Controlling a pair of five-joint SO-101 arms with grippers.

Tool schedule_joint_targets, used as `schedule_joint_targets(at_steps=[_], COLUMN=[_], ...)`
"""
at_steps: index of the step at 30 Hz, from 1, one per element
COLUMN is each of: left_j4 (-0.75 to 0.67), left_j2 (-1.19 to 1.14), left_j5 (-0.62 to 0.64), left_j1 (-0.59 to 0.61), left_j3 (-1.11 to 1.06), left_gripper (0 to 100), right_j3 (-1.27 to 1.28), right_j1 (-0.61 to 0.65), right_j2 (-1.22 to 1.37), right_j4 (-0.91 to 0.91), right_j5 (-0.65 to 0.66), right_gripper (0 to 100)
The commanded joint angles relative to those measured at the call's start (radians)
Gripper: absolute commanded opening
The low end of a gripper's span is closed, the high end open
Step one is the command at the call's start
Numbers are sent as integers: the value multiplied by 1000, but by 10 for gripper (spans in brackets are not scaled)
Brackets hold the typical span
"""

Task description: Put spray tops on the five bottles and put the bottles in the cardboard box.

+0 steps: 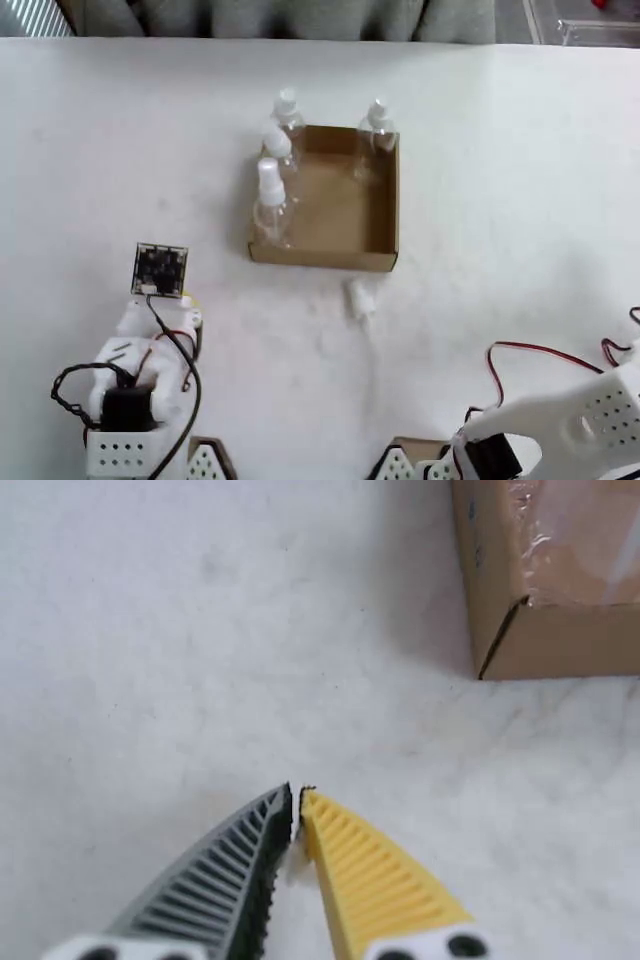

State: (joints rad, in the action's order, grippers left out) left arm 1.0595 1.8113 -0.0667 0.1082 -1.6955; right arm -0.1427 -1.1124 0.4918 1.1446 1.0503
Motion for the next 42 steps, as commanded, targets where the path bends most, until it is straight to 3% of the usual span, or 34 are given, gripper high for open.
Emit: schedule_joint_targets(at_steps=[1,7,14,22,28,33,42], left_j4=[3,3,-29,9,60,52,-74], left_j2=[12,12,13,12,10,8,8], left_j5=[-8,-8,2,3,3,72,269], left_j1=[10,10,-10,-202,-272,-364,-665], left_j3=[2,2,3,101,272,311,298], left_gripper=[24,24,24,24,24,24,24], right_j3=[-52,-46,167,460,631,868,1051], right_j1=[39,51,154,311,478,495,532], right_j2=[-73,-179,-308,-545,-743,-891,-1073], right_j4=[206,298,383,300,272,13,-105], right_j5=[-23,-180,-192,-434,-585,-789,-822], right_gripper=[15,16,16,17,17,16,16])
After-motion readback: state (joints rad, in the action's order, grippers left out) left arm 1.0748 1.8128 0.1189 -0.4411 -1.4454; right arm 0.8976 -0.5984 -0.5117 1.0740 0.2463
